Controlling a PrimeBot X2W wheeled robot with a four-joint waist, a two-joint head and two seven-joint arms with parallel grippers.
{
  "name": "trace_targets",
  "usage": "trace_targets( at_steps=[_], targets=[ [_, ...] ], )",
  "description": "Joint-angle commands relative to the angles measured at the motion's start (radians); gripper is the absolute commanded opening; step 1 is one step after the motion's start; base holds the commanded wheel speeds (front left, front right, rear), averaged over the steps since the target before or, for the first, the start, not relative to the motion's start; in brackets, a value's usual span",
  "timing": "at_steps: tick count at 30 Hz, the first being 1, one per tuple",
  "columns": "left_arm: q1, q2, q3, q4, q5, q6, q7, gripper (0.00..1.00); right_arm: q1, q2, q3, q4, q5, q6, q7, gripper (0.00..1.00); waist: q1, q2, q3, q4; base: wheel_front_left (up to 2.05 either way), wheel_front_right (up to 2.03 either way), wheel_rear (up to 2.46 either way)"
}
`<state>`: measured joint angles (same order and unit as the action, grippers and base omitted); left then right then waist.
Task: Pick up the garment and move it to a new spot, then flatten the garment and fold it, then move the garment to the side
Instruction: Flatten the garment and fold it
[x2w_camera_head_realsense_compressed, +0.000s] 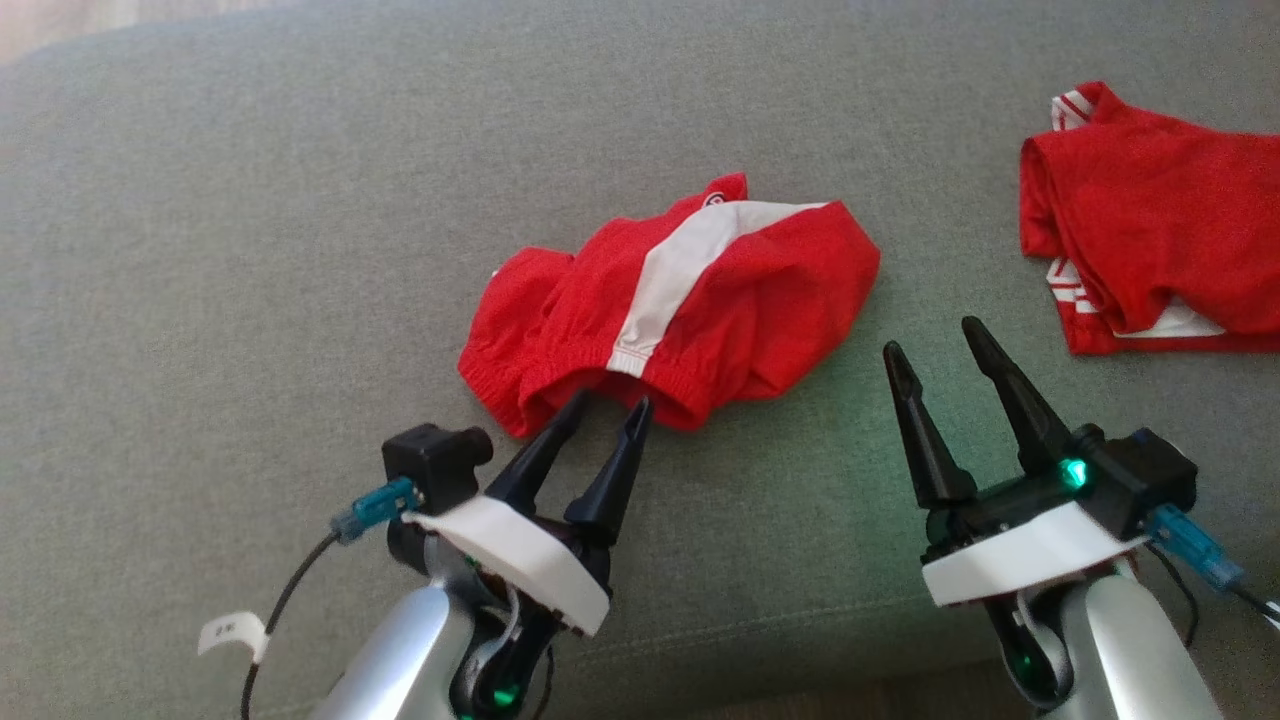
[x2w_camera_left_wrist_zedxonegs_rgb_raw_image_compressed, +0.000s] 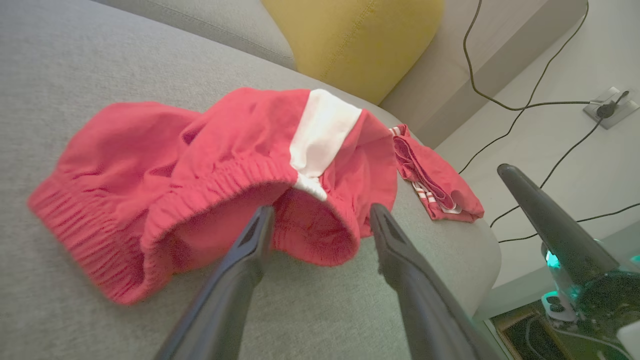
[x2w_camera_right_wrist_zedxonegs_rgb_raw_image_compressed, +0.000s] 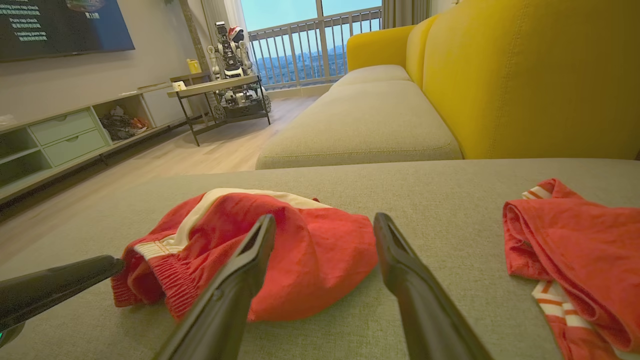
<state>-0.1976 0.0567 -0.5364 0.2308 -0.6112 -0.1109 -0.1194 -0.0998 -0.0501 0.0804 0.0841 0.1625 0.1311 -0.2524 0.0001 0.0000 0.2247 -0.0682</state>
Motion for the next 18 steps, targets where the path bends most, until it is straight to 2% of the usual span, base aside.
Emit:
trace_targets(
  at_steps=[1,18],
  targets=[
    [-0.047,-0.006,0.022,-0.021,-0.010,-0.008,0.001,1.00,-0.036,0.000,0.026,-0.041,0.000,0.000,-0.009,1.00,-0.0001,0.0000,0.011,-0.010,0.00,0.00,0.00],
    [-0.144,-0.006,0.002,0.053,-0.046,-0.002,-0.036,1.00,-0.060,0.000,0.027,-0.060,-0.011,0.000,-0.009,1.00,-0.0001,0.0000,0.067,-0.038,0.00,0.00,0.00]
  ],
)
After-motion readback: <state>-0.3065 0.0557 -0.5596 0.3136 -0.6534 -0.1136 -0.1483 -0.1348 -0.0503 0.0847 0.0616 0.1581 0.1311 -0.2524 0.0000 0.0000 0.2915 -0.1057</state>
